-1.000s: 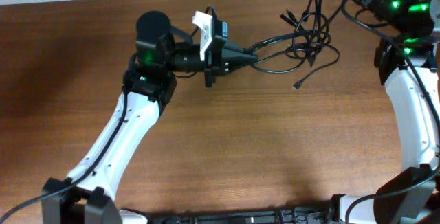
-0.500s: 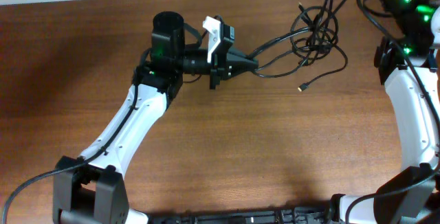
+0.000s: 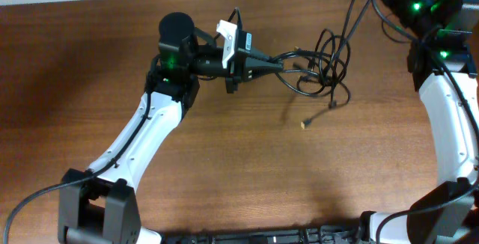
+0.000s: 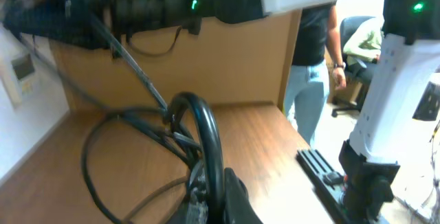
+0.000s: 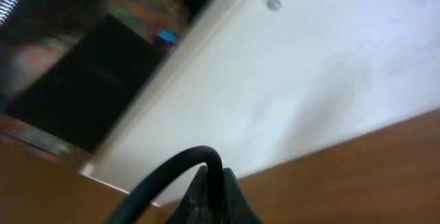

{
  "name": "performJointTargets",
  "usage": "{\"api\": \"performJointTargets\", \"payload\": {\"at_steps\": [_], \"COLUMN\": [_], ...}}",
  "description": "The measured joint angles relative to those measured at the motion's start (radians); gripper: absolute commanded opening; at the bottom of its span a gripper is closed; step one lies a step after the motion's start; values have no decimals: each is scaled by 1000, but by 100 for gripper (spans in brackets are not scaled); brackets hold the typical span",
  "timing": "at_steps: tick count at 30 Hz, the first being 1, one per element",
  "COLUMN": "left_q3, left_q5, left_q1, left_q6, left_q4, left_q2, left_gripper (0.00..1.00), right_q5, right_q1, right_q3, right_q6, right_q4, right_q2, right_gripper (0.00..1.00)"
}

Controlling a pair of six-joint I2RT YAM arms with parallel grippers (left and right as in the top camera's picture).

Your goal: Untangle cables

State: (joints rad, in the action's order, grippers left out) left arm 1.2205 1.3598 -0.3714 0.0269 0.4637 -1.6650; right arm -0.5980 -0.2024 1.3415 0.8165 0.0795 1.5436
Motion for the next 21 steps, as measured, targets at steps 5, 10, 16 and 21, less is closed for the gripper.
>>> {"api": "performJointTargets", "payload": {"at_steps": [5,10,16,21], "left_q3": [2,2,2,2], "left_q5": [-55,-153,-266,-352], "left_q1": [1,31,32,32], "left_q6": [-195,-302,-353,-422], "left_q4": [167,188,189,188], "left_q2": [-3,-3,-3,-3], "left_gripper": [0,0,0,0], "right_q5": [3,6,-117,-363], "right_q1": [0,0,0,0], "right_q3": [3,2,1,1], "right_q6": [-187,-374,-608,-882], "right_q4": [-293,-581,-818,-820], "right_q2": [-1,-1,-2,-6], "right_gripper": [50,75,75,75]}}
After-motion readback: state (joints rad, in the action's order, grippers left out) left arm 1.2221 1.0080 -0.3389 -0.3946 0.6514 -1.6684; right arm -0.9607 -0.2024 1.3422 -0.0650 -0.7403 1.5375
